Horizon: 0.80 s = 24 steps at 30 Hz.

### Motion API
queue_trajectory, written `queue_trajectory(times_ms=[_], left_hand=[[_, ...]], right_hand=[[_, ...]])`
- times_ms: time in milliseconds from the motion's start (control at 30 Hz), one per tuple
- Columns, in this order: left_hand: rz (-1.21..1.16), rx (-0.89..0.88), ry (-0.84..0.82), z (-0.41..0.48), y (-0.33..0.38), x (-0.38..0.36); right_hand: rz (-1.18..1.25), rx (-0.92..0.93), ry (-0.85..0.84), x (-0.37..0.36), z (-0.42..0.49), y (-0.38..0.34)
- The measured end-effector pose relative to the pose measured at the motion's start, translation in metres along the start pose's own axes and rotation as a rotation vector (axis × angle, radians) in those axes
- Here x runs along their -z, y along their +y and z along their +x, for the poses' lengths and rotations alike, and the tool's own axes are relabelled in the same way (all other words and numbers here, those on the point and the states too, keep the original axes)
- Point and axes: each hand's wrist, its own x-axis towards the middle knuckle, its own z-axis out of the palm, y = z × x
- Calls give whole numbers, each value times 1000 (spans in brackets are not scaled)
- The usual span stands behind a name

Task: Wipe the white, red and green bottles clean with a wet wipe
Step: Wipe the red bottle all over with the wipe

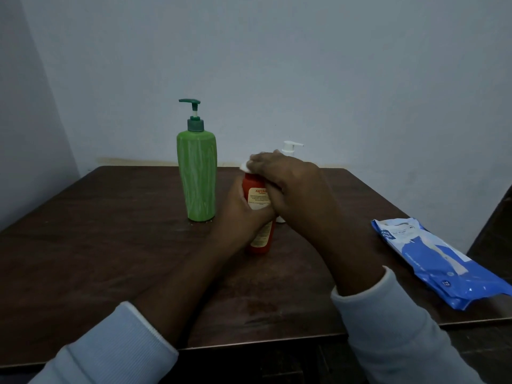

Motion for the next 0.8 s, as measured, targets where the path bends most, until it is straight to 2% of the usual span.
queue_trajectory(times_ms=[67, 167, 300, 467, 533, 667, 733, 800], left_hand=[[27, -36, 11, -1, 3, 0], [8, -21, -2, 1, 1, 1], [-24, 29, -19, 1, -1, 1], [-47, 106, -43, -2, -4, 3], [-32, 110, -46, -2, -5, 2], [-90, 73, -15, -6, 0, 1], [-143, 89, -56, -7, 1, 1], [-244, 182, -109, -8, 0, 3]], right_hand=[[-17, 81, -76, -3, 8, -5], [22, 23, -105, -4, 10, 0], [120, -100, -27, 8, -8, 14], [-32, -290, 25, 19, -35, 47], [-24, -325, 95, 19, -40, 48], [53, -191, 231, 17, -29, 30], [19, -75, 171, 11, -18, 22], [-39, -26, 29, 2, -7, 21]])
